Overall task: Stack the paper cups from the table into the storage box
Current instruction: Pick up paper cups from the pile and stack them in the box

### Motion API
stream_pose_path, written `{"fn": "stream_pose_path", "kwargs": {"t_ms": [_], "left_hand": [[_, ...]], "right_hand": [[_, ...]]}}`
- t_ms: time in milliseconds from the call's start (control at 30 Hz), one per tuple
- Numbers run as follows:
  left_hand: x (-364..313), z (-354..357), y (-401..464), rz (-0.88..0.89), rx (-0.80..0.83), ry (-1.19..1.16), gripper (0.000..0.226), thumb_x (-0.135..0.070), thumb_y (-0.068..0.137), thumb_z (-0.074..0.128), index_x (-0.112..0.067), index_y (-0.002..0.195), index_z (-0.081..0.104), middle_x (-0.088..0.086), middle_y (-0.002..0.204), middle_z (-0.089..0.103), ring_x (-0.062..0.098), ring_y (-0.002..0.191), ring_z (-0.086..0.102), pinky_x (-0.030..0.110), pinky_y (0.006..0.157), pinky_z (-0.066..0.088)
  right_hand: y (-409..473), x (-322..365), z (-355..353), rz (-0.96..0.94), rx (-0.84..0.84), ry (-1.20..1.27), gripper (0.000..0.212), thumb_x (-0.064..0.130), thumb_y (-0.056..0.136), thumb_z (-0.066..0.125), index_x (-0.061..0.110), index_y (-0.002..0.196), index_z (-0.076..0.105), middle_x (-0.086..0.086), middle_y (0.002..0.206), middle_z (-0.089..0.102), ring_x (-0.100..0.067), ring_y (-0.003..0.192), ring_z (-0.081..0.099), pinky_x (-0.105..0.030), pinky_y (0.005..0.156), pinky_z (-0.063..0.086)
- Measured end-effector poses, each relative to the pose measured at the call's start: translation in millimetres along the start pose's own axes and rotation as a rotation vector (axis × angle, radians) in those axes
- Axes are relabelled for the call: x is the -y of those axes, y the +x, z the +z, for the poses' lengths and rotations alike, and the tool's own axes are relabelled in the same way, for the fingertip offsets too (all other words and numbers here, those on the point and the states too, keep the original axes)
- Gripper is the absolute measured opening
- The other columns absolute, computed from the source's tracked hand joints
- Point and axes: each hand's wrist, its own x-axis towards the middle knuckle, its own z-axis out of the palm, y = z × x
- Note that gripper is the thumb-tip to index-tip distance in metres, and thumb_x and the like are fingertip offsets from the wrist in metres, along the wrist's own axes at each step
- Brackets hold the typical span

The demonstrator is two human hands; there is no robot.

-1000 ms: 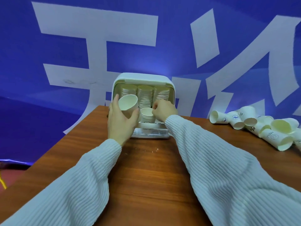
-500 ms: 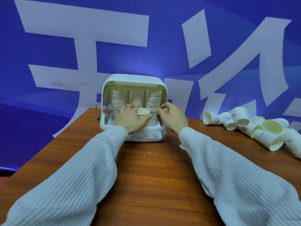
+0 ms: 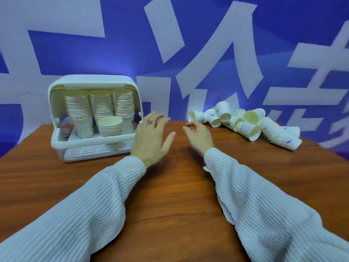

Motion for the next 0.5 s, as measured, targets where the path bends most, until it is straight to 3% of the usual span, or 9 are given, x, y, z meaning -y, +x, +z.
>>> {"fn": "stream_pose_path", "kwargs": {"t_ms": [100, 233, 400, 500], "left_hand": [[-55.1, 35.7, -0.8, 0.036, 0.058, -0.147, 0.056, -0.053, 0.098, 0.047, -0.020, 0.143, 0.053, 0.003, 0.149, 0.047, 0.023, 0.143, 0.034, 0.048, 0.115, 0.037], [-121.7, 77.1, -0.8, 0.060, 0.151, -0.308, 0.056, -0.053, 0.099, 0.049, -0.023, 0.147, 0.049, -0.001, 0.154, 0.042, 0.018, 0.145, 0.031, 0.043, 0.116, 0.034], [-164.6, 105.4, -12.8, 0.308, 0.274, -0.261, 0.059, -0.055, 0.100, 0.047, -0.025, 0.151, 0.043, -0.001, 0.158, 0.038, 0.018, 0.145, 0.031, 0.041, 0.115, 0.037], [-159.3, 106.1, -13.9, 0.263, 0.251, -0.296, 0.057, -0.052, 0.100, 0.050, -0.025, 0.150, 0.045, -0.002, 0.156, 0.040, 0.018, 0.143, 0.035, 0.039, 0.113, 0.038]], "right_hand": [[-7.8, -39.1, -42.3, 0.071, -0.109, 0.012, 0.023, 0.037, 0.094, 0.058, 0.032, 0.115, 0.066, 0.011, 0.085, 0.066, -0.013, 0.087, 0.065, -0.036, 0.086, 0.052], [-17.4, -90.7, -108.6, 0.156, -0.287, -0.048, 0.023, 0.033, 0.096, 0.056, 0.034, 0.117, 0.063, 0.012, 0.096, 0.065, -0.011, 0.093, 0.064, -0.038, 0.090, 0.053], [-10.7, -140.4, -148.6, 0.256, -0.379, -0.117, 0.029, 0.033, 0.097, 0.055, 0.028, 0.123, 0.067, 0.001, 0.129, 0.062, -0.019, 0.111, 0.062, -0.037, 0.096, 0.048], [13.0, -149.7, -144.7, 0.243, -0.321, -0.179, 0.036, 0.032, 0.096, 0.056, 0.030, 0.130, 0.069, -0.002, 0.151, 0.050, -0.022, 0.129, 0.056, -0.034, 0.102, 0.043]]}}
